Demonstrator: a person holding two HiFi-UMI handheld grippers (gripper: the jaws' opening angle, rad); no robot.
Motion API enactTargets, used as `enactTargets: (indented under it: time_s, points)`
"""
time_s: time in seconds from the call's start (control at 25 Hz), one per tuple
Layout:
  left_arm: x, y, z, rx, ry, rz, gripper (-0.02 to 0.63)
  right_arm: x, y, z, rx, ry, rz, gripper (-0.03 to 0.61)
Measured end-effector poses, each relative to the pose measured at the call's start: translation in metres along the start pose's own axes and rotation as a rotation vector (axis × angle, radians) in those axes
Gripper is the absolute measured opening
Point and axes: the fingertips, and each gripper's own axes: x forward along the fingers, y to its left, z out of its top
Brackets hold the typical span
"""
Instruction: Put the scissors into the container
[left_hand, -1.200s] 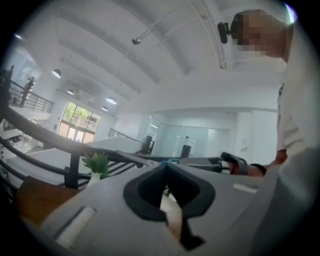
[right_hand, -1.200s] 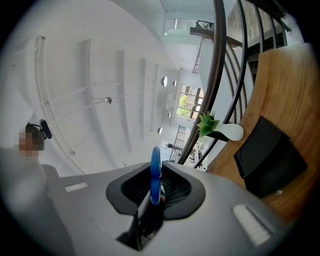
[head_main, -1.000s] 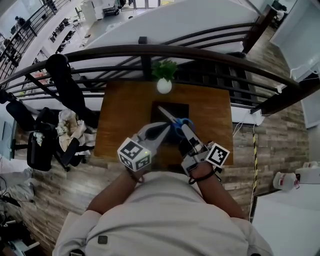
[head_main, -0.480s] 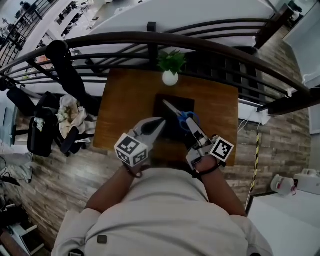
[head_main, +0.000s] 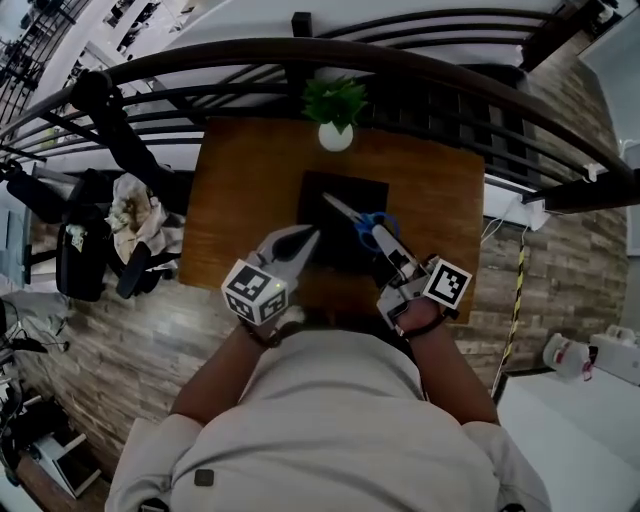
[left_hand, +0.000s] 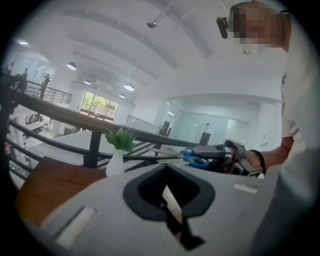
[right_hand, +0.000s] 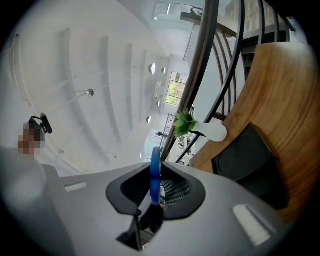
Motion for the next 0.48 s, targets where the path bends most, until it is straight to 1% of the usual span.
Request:
enactTargets:
  time_s: [0.24,0.48]
  points:
    - [0.007,0.019,-0.027,-0.044,0.031,0.039,0.002,0.002,-0.039,-0.006,0.018,0.070,-0.046,0.058]
    - [0.013,0.038,-0.061,-0.086,0.081,0.064,0.002,0.009,-0.079,-0.018,0.062,0.136,-0.067,0.060]
